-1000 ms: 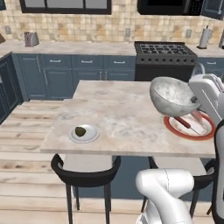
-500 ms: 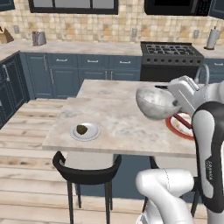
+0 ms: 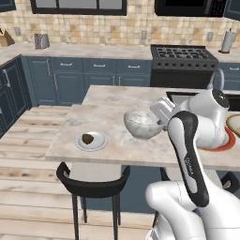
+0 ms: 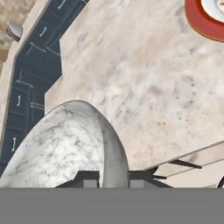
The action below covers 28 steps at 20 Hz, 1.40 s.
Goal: Take the smaller bowl and place it next to the appetizer plate on the dining counter , and place the larger bowl next to the plate with cooked food.
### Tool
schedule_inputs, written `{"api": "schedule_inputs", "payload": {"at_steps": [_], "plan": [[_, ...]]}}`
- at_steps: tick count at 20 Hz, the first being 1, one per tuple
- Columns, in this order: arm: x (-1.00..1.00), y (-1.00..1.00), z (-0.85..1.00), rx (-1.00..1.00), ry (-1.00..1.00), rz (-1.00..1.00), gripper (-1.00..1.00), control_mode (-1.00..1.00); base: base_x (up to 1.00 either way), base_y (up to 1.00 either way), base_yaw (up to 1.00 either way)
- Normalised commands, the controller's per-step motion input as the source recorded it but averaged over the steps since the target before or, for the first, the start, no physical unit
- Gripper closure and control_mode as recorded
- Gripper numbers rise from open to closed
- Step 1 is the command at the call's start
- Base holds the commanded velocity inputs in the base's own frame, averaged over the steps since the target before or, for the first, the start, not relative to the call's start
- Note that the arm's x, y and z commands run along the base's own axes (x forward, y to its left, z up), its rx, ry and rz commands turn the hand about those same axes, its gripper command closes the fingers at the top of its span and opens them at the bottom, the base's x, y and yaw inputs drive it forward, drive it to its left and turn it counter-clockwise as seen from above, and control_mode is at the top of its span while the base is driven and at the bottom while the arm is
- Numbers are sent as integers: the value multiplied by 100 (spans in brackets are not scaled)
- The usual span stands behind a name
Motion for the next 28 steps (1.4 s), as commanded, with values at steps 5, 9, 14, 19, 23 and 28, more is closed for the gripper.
{"api": "schedule_inputs", "payload": {"at_steps": [5,9,14,19,23,28], "plan": [[45,32,-32,0,2,0,100,-100,0,0,0],[39,11,-42,0,9,0,100,-100,0,0,0],[12,0,-36,0,14,2,100,-100,0,0,0],[0,0,-28,0,9,5,100,-100,0,0,0],[4,0,-20,0,1,4,100,-100,0,0,0],[1,0,-23,0,-18,1,100,-100,0,0,0]]}}
